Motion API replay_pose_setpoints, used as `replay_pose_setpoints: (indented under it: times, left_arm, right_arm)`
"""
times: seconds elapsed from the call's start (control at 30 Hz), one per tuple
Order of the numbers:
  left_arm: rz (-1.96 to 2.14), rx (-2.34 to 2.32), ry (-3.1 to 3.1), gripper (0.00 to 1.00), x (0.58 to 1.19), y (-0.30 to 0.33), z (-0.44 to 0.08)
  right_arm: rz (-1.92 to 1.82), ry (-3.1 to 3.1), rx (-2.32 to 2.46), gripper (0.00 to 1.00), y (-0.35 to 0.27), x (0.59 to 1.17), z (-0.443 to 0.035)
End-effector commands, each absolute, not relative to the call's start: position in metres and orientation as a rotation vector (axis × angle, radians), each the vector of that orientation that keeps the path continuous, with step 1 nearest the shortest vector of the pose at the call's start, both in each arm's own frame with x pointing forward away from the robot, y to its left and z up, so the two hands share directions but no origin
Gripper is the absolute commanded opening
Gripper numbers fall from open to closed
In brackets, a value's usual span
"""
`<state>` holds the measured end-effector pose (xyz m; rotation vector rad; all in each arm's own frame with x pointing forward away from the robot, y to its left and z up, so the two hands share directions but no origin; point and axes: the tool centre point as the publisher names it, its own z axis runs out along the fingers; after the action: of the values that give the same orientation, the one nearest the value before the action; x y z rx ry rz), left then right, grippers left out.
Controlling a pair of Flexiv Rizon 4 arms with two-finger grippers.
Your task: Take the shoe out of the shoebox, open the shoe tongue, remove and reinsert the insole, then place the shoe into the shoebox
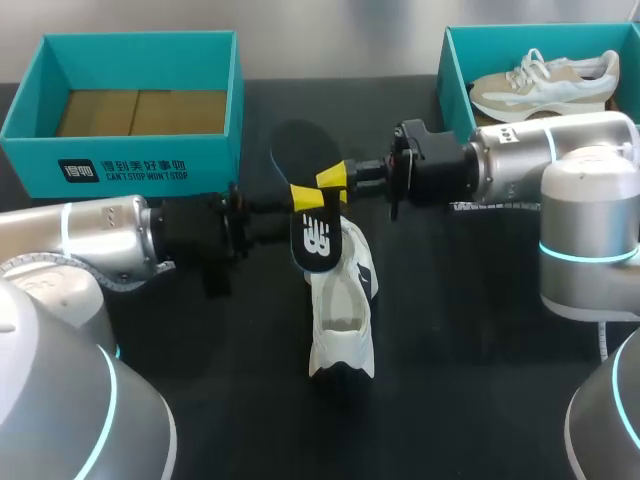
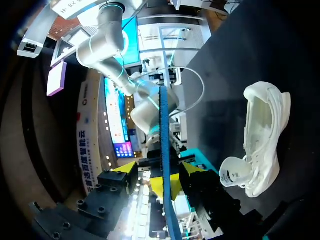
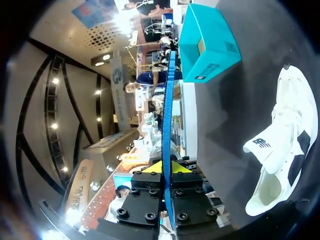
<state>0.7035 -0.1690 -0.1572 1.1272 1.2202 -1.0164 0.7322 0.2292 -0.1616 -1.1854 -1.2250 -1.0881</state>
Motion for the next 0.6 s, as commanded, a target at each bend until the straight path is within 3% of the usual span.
replay_pose_setpoints:
  times: [0.03, 0.6]
  left_arm:
    - [-1.024, 1.147, 1.252, 1.00, 0.697, -0.132, -0.140]
    - [-0.835, 1.481, 1.551, 1.00, 0.737, -0.088, -0.121]
  right_arm:
    - [-1.092, -1.223, -1.188, 0.00, 0.227, 0.729, -0.164]
    - [-1.074, -1.222, -1.162, 0.00, 0.229, 0.727, -0.174]
